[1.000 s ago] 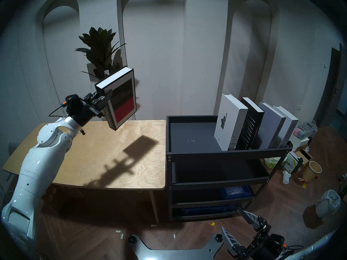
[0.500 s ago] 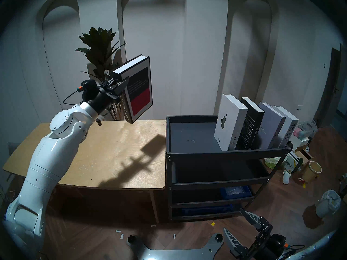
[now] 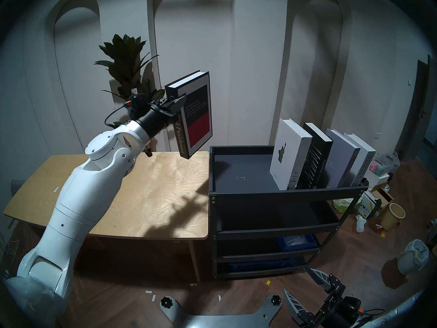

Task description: Move the books from the display table onto the shelf, standing them upright with spines facing out and tallest at one end

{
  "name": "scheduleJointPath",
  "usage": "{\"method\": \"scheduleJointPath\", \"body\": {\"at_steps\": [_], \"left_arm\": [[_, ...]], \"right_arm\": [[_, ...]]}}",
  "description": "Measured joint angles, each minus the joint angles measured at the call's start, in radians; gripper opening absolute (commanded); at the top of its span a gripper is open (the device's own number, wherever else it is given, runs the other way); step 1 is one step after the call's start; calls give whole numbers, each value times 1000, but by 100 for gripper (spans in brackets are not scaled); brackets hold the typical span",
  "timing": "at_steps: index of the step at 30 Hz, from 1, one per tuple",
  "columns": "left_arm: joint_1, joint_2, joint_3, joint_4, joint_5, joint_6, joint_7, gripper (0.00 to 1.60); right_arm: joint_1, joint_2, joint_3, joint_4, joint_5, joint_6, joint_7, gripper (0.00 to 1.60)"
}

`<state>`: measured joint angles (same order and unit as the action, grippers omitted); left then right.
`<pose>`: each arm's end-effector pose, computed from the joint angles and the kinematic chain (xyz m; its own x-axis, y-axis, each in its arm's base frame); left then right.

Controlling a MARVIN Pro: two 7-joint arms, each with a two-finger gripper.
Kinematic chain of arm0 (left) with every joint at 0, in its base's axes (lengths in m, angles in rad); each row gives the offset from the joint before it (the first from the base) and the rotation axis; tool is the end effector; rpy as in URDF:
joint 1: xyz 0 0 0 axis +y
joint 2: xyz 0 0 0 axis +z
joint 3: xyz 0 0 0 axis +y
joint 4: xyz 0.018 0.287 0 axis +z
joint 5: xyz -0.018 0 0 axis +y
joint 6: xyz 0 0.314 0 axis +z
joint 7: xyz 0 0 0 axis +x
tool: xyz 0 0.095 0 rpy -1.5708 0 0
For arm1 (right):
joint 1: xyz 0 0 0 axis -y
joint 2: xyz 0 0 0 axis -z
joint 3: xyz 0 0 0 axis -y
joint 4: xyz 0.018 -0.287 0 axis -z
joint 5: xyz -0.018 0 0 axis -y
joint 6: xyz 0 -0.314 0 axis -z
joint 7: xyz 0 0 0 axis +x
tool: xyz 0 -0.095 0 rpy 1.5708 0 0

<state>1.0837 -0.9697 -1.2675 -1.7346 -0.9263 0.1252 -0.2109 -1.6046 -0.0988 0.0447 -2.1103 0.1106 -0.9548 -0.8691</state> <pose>0.4760 0.0097 -0.0555 -0.2019 0.2737 0.9404 -0.6060 -0.7892 0.0996 0.0807 -0.0569 -0.3119 0.0530 -0.0253 0.9983 0.5697 -0.8202 -0.0511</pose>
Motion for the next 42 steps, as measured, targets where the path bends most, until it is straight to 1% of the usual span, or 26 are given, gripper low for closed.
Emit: {"method": "scheduleJointPath", "body": {"at_steps": [8, 13, 14, 15, 18, 23, 24, 32, 35, 40, 42], "left_arm": [[-35, -67, 65, -38, -14, 74, 110, 0], [-54, -112, 102, -47, -18, 115, 194, 0], [-59, -122, 108, -47, -18, 124, 222, 0], [-61, -124, 109, -47, -18, 126, 229, 0], [-71, -143, 112, -43, -15, 143, 283, 0], [-90, -171, 111, -34, -4, 166, 376, 0], [-96, -179, 110, -31, 1, 172, 406, 0], [-115, -226, 117, -22, 21, 204, 549, 0], [-120, -250, 136, -22, 27, 217, 604, 0], [-125, -290, 172, -22, 35, 234, 672, 0], [-128, -318, 197, -22, 39, 245, 717, 0]], "right_arm": [[0, 1, 4, 22, 0, 0, -1, 160], [2, 2, 11, 40, 0, 0, -1, 160], [2, 2, 13, 45, 0, 0, -1, 160], [3, 2, 14, 47, 0, 0, -1, 160], [4, 2, 17, 59, 0, 0, -1, 160], [7, 2, 22, 83, 0, 0, -1, 160], [7, 2, 23, 91, 0, 0, -1, 160], [9, 2, 29, 134, 0, 0, -2, 160], [10, 2, 31, 152, 0, 0, -2, 160], [10, 1, 33, 176, 3, 0, -2, 160], [10, 1, 33, 193, 6, 0, -2, 160]]}}
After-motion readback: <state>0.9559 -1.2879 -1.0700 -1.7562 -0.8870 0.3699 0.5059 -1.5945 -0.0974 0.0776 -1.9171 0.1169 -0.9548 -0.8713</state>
